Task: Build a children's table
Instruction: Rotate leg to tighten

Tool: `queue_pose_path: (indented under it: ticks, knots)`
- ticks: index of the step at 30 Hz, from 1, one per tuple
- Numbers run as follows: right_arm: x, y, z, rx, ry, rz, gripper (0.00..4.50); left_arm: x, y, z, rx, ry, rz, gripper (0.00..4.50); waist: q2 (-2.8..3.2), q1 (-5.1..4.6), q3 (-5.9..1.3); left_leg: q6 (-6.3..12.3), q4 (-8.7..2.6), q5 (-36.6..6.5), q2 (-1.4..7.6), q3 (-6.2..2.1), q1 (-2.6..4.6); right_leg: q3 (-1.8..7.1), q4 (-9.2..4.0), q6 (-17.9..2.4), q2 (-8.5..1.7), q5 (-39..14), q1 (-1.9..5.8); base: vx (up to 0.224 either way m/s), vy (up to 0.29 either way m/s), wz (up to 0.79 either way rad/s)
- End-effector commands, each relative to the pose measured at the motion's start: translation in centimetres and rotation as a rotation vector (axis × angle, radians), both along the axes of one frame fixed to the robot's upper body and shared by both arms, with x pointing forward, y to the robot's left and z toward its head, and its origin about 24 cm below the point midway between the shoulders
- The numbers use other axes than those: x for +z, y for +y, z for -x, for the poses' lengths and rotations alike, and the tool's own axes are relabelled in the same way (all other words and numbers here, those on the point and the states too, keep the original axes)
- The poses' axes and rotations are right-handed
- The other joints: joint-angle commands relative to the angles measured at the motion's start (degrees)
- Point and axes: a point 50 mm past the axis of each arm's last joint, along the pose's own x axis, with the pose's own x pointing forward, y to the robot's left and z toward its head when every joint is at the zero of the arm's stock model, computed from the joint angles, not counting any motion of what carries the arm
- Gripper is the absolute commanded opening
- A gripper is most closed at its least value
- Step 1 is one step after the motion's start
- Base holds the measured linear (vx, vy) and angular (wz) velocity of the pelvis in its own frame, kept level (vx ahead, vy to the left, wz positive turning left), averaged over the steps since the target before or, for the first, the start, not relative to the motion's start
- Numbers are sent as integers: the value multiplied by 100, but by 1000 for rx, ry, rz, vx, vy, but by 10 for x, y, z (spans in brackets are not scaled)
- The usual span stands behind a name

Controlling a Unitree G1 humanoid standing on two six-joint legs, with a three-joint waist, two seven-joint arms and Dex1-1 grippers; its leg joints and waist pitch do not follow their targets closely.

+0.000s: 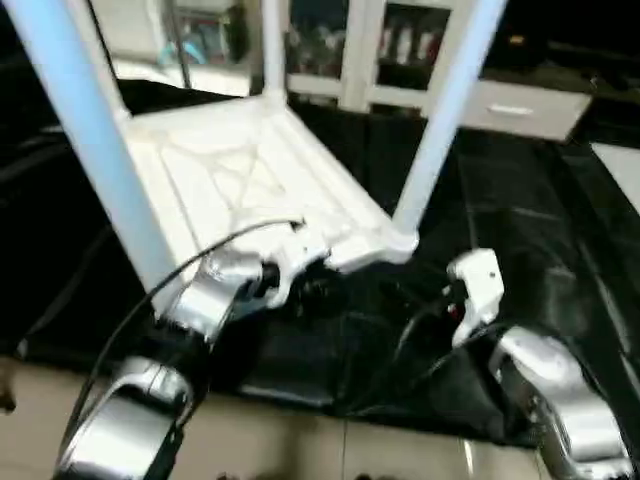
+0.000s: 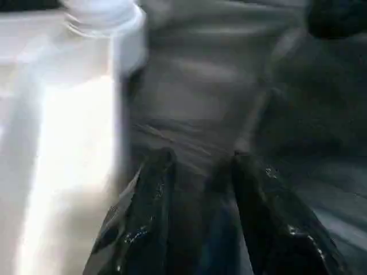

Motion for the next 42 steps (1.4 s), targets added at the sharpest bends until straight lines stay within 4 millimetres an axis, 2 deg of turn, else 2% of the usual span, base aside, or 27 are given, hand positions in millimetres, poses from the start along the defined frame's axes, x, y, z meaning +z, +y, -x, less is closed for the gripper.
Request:
queue_pose_path:
  ticks: [1, 2, 3, 4, 6, 7, 8, 9, 11, 12, 15, 18, 21, 23, 26, 31, 41, 42]
  knots:
    - [-2, -3, 2, 8, 18, 9, 319, -1, -5, 4, -33, 6, -29, 220, 6, -6, -374, 246, -396, -1395, 17, 63, 3, 195, -325, -1100, -179, -1540, 357, 0, 0, 0]
    - [-2, -2, 3, 20, 23, 17, 319, -4, -8, -1, 21, -39, -80, 226, -9, -18, -372, 247, -398, -1402, 10, 59, -15, 196, -338, -1044, -178, -1586, 366, 0, 0, 0]
    - [-2, -2, 3, 20, 23, 17, 319, -4, -8, -1, 21, -39, -80, 226, -9, -14, -376, 254, -382, -1407, 6, 62, 0, 195, -344, -1003, -178, -1602, 359, 0, 0, 0]
    - [-2, -2, 2, 25, 29, 22, 319, -4, -11, -11, 105, -101, -122, 263, -13, -29, -369, 272, -379, -1445, -6, 65, -23, 194, -360, -947, -166, -1704, 365, 0, 0, 0]
    - [-2, -2, 2, 26, 31, 25, 319, -2, -11, -14, 141, -122, -133, 264, -21, -10, -378, 283, -373, -1424, -7, 63, -13, 193, -376, -891, -181, -1787, 366, 0, 0, 0]
    - [-2, -1, 1, 25, 30, 31, 319, 1, -12, -21, 199, -160, -148, 265, -29, -10, -380, 283, -373, -1375, -20, 47, -47, 186, -375, -832, -189, -1870, 391, 0, 0, 0]
    - [-2, -2, 1, 22, 29, 34, 319, 3, -13, -25, 236, -190, -161, 273, -12, -9, -378, 272, -374, -1420, -22, 36, -56, 173, -388, -752, -183, -2005, 386, 0, 0, 0]
    - [-2, -2, 0, 15, 27, 39, 319, 6, -14, -30, 276, -221, -166, 289, -40, -24, -385, 277, -361, -1431, -38, 34, -70, 162, -407, -654, -175, -2142, 388, 0, 0, 0]
    - [-2, -3, -1, 6, 24, 41, 319, 13, -18, -38, 340, -281, -159, 309, -57, -29, -389, 278, -361, -1366, -46, 8, -105, 149, -429, -531, -195, -2337, 404, 0, 0, 0]
    - [-2, -3, -1, 6, 24, 41, 319, 13, -18, -38, 340, -281, -159, 317, -62, -36, -389, 311, -349, -1356, -54, 11, -94, 141, -454, -498, -188, -2409, 382, 0, 0, 0]
    - [-2, -3, -1, 6, 24, 41, 319, 13, -18, -38, 340, -281, -159, 347, -62, -27, -391, 358, -344, -1271, -45, 10, -92, 142, -440, -558, -192, -2351, 369, 0, 0, 0]
    - [-2, -3, -1, 6, 24, 41, 319, 13, -18, -38, 340, -281, -159, 370, -53, -12, -414, 403, -331, -1098, -31, 13, -92, 152, -380, -744, -181, -1879, 375, 0, 0, 0]
    - [-2, -3, -1, 6, 24, 41, 319, 13, -18, -38, 340, -281, -159, 400, -39, 3, -431, 464, -312, -933, -19, 27, -78, 159, -311, -1015, -175, -1303, 381, 0, 0, 0]
    - [-2, -3, -1, 6, 24, 41, 319, 13, -18, -38, 340, -281, -159, 415, -41, 8, -436, 508, -303, -833, -23, 31, -93, 161, -287, -1101, -181, -1116, 399, 0, 0, 0]
    - [-2, -3, -1, 6, 24, 41, 319, 13, -18, -38, 340, -281, -159, 445, -44, 16, -427, 527, -302, -864, -26, 36, -92, 159, -297, -1105, -189, -1191, 405, 0, 0, 0]
    - [-2, -3, -1, 6, 24, 41, 319, 13, -18, -38, 340, -281, -159, 445, -42, 33, -412, 432, -318, -1066, -22, 29, -85, 155, -339, -957, -195, -1589, 393, 0, 0, 0]
    - [-2, -3, -1, 6, 24, 41, 319, 13, -18, -38, 340, -281, -159, 445, -38, 82, -427, 433, -306, -924, -20, 30, -83, 162, -303, -998, -194, -1329, 400, 0, 0, 0]
    - [-2, -4, -1, -3, 24, 44, 319, 17, -25, -43, 370, -319, -139, 445, -36, 88, -426, 431, -308, -921, -19, 28, -84, 161, -301, -1000, -194, -1325, 401, 0, 0, 0]
